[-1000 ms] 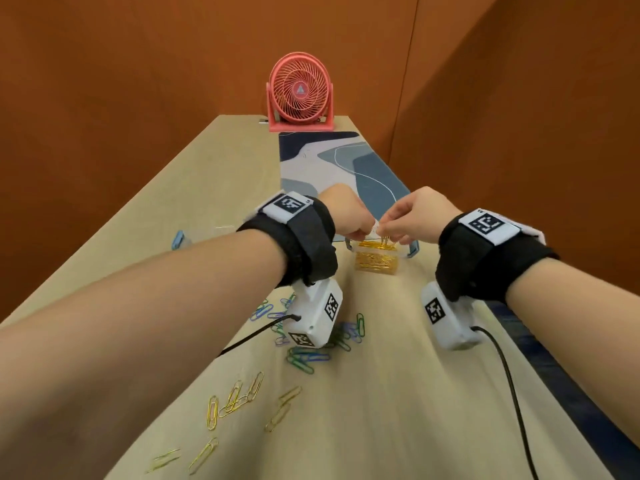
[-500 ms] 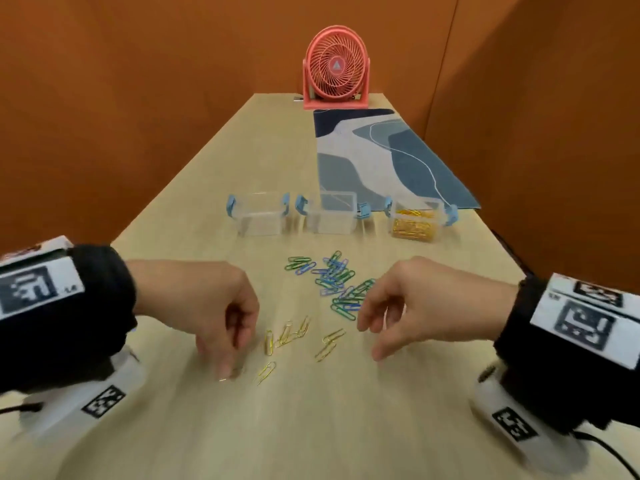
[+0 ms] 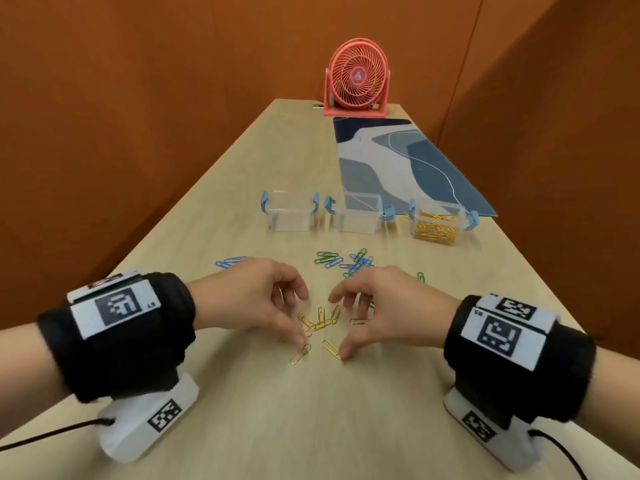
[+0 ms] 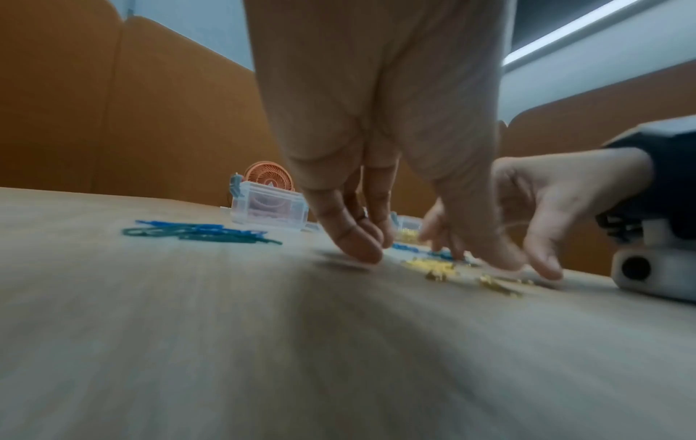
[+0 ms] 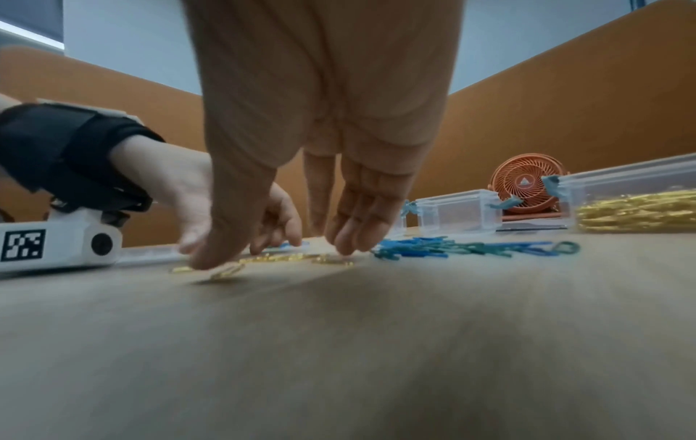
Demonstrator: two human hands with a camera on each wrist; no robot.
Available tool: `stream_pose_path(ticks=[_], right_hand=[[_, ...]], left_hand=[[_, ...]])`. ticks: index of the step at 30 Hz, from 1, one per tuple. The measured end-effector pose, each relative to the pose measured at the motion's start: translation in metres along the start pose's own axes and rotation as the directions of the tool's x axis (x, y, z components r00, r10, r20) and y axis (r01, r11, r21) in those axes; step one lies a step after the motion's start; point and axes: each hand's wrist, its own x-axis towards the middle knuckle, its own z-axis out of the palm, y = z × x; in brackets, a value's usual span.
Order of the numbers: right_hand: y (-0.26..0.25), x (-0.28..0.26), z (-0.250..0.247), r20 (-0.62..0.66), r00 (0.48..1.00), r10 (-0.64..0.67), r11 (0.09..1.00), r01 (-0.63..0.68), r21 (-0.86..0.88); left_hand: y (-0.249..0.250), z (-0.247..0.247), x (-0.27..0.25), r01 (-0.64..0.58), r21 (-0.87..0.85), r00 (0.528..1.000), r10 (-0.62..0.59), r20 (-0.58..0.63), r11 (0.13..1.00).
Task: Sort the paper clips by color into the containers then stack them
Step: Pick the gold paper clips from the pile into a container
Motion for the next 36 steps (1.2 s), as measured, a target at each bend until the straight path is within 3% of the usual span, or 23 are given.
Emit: stream_pose_path(ticks=[3, 5, 11, 14, 17, 21, 25, 31, 36], right_hand=[[-0.003, 0.001, 0.006, 0.057, 0.997, -0.058, 0.994, 0.063, -0.087], [-0.007, 0.005, 0.009, 0.068, 0.995, -0.076, 0.992, 0.082, -0.096], [-0.012, 0.006, 0.008, 0.042, 0.997, -0.065, 0.997, 0.064, 0.033], [-0.012, 0.003, 0.007, 0.018, 0.999, -0.051, 0.999, 0.051, 0.011], [-0.006, -0.008, 0.007, -0.031, 0.999, 0.02, 0.999, -0.021, -0.039], [0.002, -0.015, 0.005, -0.03, 0.993, 0.112, 0.992, -0.109, 0.07], [-0.007, -0.008, 0.009, -0.013, 0.997, 0.071, 0.991, -0.069, 0.114], [-0.018, -0.003, 0.012, 0.011, 1.0, -0.008, 0.999, 0.008, 0.043], [-0.018, 0.004, 0.014, 0.065, 0.995, -0.073, 0.997, 0.074, -0.013]], left_hand=[[0.0, 0.007, -0.005, -0.02, 0.151, 0.998, 0.01, 0.065, 0.988], [0.001, 0.012, -0.004, -0.051, 0.169, 0.998, 0.046, 0.033, 0.984], [-0.001, 0.017, -0.009, -0.097, 0.03, 0.995, 0.097, -0.021, 0.995], [-0.004, 0.012, -0.013, -0.065, 0.055, 0.996, 0.069, -0.06, 0.996], [-0.015, 0.007, -0.022, -0.005, 0.059, 0.996, 0.011, -0.09, 0.998], [-0.018, 0.006, -0.025, 0.011, -0.04, 0.998, -0.014, -0.066, 0.999], [-0.006, 0.014, -0.016, -0.036, -0.03, 0.998, 0.034, -0.059, 0.999], [0.003, 0.021, -0.014, -0.083, 0.062, 0.995, 0.086, -0.051, 0.995], [0.007, 0.021, -0.012, -0.068, 0.141, 0.997, 0.061, 0.054, 0.988]])
